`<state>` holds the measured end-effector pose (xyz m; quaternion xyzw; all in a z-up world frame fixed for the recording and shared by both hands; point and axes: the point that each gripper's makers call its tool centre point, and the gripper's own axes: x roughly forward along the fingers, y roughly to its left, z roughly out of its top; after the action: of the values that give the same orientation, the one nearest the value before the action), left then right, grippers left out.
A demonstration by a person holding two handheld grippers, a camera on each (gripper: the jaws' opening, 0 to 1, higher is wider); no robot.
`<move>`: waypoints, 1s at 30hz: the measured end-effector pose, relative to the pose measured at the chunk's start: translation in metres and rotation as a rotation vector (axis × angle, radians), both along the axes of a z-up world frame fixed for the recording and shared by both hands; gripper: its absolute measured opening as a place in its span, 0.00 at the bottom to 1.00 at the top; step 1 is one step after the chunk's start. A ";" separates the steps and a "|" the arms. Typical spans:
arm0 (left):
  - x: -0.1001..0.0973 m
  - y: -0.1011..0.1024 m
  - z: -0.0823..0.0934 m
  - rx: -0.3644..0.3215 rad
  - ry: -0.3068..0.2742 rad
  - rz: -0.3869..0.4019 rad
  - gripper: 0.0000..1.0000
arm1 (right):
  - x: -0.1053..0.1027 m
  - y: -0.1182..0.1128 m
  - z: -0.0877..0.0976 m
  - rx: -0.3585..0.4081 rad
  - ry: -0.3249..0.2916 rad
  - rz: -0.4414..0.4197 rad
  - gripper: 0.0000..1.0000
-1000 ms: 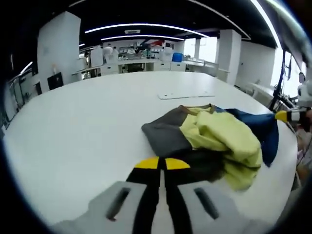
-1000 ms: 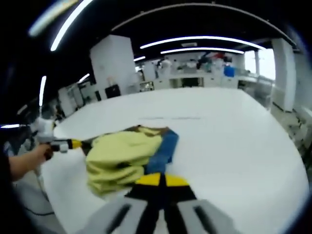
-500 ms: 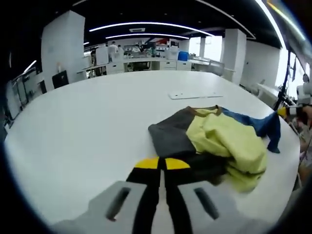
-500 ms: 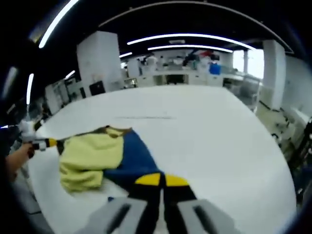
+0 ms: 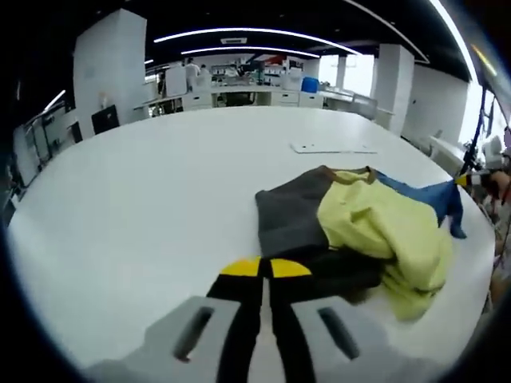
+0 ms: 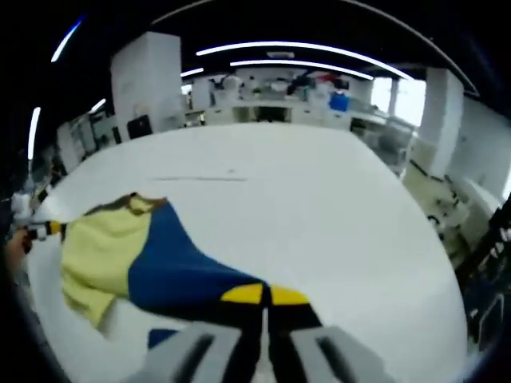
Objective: Fold the garment on the visible template until the final outline fits inside the template.
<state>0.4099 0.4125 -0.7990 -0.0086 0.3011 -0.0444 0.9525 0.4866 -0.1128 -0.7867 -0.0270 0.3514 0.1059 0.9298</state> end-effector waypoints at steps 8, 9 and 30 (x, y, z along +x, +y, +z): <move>0.000 0.008 -0.006 0.008 0.020 0.018 0.00 | 0.006 -0.009 -0.014 -0.050 0.048 0.017 0.00; 0.001 0.010 -0.008 0.012 0.022 0.019 0.00 | 0.007 -0.010 -0.015 -0.047 0.050 0.015 0.00; -0.033 -0.023 -0.019 -0.122 0.016 0.110 0.33 | -0.074 0.029 -0.027 0.082 0.135 0.024 0.36</move>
<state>0.3771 0.3894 -0.8176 -0.0834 0.3046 -0.0102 0.9488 0.4131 -0.0833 -0.8138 0.0142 0.4083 0.1328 0.9030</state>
